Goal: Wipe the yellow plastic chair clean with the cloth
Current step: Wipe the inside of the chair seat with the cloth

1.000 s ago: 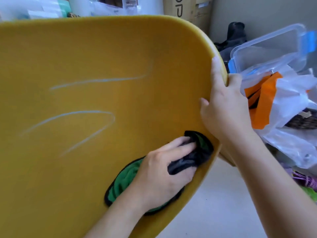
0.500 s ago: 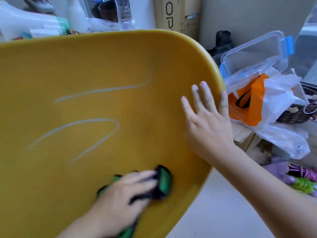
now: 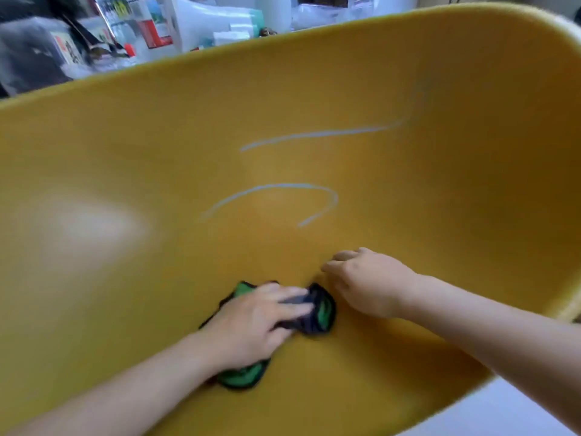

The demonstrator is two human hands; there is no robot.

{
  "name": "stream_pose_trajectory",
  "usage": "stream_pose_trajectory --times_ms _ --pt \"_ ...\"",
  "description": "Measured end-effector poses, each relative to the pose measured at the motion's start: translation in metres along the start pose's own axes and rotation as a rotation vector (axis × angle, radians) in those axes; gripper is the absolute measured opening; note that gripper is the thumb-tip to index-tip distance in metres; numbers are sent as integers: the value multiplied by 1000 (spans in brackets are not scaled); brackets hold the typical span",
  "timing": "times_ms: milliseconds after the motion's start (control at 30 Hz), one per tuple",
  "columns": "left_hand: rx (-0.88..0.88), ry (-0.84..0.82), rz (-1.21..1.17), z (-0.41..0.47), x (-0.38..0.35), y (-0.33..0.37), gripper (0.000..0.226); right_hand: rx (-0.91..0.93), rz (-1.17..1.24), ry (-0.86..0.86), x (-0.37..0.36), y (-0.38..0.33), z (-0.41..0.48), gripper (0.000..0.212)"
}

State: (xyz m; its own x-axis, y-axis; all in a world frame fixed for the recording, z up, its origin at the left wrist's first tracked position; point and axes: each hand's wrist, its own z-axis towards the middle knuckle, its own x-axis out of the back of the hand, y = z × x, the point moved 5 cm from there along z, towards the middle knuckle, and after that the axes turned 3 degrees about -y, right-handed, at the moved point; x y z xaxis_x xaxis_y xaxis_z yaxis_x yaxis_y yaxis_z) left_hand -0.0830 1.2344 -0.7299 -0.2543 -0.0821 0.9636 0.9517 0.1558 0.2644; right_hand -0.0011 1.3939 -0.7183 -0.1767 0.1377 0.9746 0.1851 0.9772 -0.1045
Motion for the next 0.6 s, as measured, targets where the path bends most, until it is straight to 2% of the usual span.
stream_pose_trajectory --times_ms 100,133,200,300,333,400,433,500,533,567,600 --pt "577 112 187 -12 37 -124 41 -17 -139 34 -13 -19 11 33" --pt "661 136 209 -15 42 -135 41 -28 -128 67 -14 -25 15 31" --pt "572 90 197 -5 29 -104 42 -39 -2 140 -11 -31 27 32" --pt "60 6 27 -2 -16 16 40 -142 348 235 -11 -28 50 42" --pt "-56 -41 -18 -6 -21 39 38 -169 411 285 -13 -26 55 41" --pt "-151 -48 64 1 -12 21 40 -201 469 377 -18 -21 58 38" --pt "-84 -17 164 11 -6 -12 41 -218 490 412 -19 -19 58 37" --pt "304 73 309 30 22 -98 42 -236 511 444 -22 -15 56 37" --pt "496 117 290 34 35 -131 42 -232 503 455 -23 -15 55 38" --pt "603 162 260 37 41 -148 41 -230 488 459 -24 -15 56 40" --pt "593 178 256 40 38 -145 40 -223 471 458 -25 -16 56 42"
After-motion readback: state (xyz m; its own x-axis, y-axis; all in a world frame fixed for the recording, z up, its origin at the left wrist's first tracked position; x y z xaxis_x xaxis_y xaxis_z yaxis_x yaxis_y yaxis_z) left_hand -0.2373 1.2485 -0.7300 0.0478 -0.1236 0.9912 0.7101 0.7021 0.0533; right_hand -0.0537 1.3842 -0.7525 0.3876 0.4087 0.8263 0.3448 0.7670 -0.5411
